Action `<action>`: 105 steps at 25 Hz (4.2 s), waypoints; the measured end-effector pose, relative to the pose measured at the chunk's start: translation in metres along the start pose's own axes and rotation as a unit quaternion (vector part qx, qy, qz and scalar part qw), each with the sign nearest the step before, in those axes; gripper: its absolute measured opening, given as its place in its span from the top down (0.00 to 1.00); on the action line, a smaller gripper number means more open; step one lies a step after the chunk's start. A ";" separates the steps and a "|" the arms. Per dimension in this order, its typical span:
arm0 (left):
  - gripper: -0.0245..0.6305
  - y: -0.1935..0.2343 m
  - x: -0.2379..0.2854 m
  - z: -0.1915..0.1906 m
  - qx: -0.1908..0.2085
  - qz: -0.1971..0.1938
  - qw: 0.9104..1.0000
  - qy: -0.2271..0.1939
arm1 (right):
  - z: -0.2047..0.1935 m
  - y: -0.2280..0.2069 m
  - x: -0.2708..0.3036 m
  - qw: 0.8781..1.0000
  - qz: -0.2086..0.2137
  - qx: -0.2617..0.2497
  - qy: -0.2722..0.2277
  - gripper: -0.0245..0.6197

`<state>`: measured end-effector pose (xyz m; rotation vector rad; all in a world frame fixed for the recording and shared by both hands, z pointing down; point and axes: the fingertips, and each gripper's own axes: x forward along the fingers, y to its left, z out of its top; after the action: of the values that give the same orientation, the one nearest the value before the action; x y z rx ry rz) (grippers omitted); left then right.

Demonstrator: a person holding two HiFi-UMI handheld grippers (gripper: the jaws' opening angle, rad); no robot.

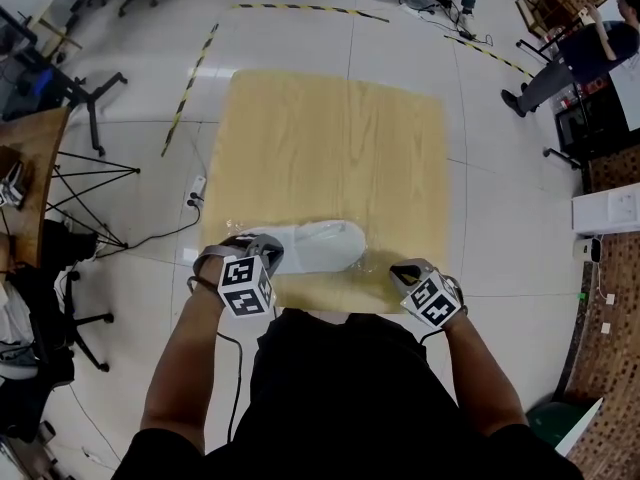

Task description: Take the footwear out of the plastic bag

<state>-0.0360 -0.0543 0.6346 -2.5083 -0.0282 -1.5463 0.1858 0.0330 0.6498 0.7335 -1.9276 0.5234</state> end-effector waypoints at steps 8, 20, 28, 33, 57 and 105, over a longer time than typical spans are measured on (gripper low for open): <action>0.88 0.005 -0.011 0.011 -0.004 0.005 1.000 -0.018 | 0.060 -0.035 -0.004 0.925 0.072 0.344 -0.147 0.87; 0.80 0.002 0.004 0.039 -0.065 -0.019 0.997 -0.039 | 0.085 -0.028 0.034 0.880 0.151 0.433 -0.125 0.75; 0.84 0.002 0.008 0.029 -0.074 -0.009 0.997 -0.029 | 0.090 -0.022 0.029 0.874 0.172 0.433 -0.137 0.85; 0.85 0.001 0.008 0.026 -0.066 -0.008 0.998 -0.022 | 0.081 -0.033 0.018 0.868 0.160 0.445 -0.153 0.85; 0.78 0.000 -0.019 -0.012 -0.080 -0.003 0.997 0.020 | 0.051 -0.053 0.005 0.859 0.124 0.466 -0.172 0.85; 0.84 0.007 -0.045 -0.134 -0.115 0.010 0.984 0.139 | 0.033 -0.075 -0.008 0.867 0.088 0.462 -0.166 0.85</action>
<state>-0.1738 -0.0806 0.6522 -2.4183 0.2283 -1.9781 0.2186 -0.0400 0.6320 1.3102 -2.0163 1.5814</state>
